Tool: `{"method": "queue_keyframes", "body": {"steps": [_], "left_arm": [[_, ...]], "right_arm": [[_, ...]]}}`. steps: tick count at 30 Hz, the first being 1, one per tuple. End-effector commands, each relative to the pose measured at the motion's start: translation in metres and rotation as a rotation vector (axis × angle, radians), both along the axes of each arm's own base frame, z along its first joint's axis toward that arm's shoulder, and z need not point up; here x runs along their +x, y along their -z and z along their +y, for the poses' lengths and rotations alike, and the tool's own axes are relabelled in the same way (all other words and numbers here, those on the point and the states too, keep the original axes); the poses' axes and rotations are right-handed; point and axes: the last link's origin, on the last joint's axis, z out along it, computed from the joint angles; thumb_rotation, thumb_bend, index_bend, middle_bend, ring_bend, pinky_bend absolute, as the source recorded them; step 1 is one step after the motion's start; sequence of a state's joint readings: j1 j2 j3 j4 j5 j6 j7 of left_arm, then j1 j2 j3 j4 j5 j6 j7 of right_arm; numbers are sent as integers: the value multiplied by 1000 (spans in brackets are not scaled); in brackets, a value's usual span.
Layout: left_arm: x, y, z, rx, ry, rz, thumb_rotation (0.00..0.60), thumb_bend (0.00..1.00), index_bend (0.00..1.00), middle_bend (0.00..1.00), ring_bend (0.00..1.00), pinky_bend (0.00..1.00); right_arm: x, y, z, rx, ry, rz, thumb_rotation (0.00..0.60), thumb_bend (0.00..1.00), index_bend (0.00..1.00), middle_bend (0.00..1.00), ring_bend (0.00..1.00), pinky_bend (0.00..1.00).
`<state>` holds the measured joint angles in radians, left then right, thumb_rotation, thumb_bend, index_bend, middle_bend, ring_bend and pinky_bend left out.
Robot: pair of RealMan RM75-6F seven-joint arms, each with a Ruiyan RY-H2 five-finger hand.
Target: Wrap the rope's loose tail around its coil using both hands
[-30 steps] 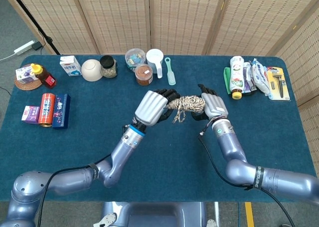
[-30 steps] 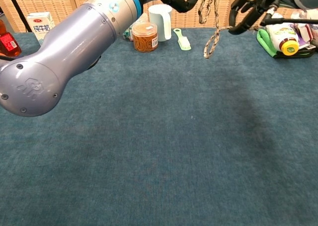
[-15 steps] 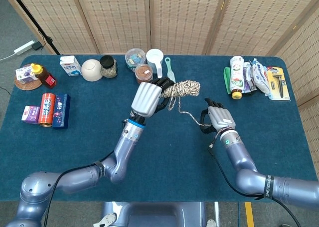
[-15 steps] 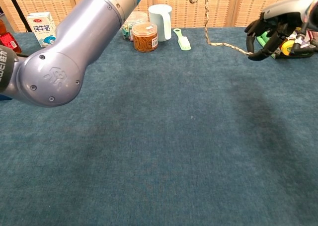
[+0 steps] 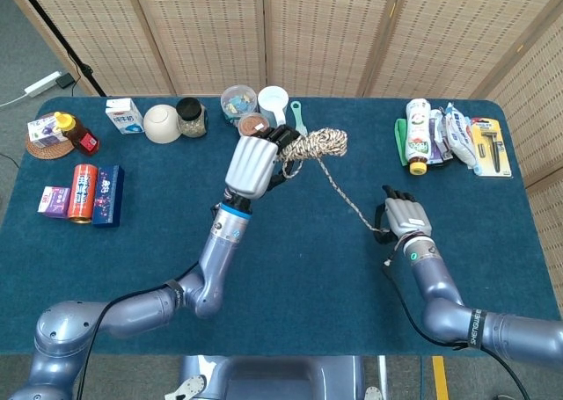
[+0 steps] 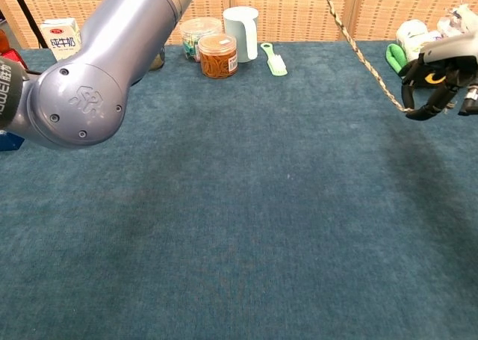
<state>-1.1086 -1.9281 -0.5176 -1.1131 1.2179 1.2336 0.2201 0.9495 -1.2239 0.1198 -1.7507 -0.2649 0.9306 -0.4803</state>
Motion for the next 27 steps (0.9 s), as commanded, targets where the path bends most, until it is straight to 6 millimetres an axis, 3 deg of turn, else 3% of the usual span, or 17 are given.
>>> {"method": "queue_keyframes", "body": {"steps": [1, 27], "left_arm": [[-1, -1, 1, 1, -6, -3, 600, 511, 558, 409, 457, 601], [-13, -3, 7, 4, -27, 6, 600, 510, 558, 409, 457, 601]], "right_arm": [[-6, 2, 3, 7, 6, 17, 600, 637, 751, 0, 0, 0], [-18, 3, 11, 25, 15, 45, 600, 639, 754, 0, 0, 0]]}}
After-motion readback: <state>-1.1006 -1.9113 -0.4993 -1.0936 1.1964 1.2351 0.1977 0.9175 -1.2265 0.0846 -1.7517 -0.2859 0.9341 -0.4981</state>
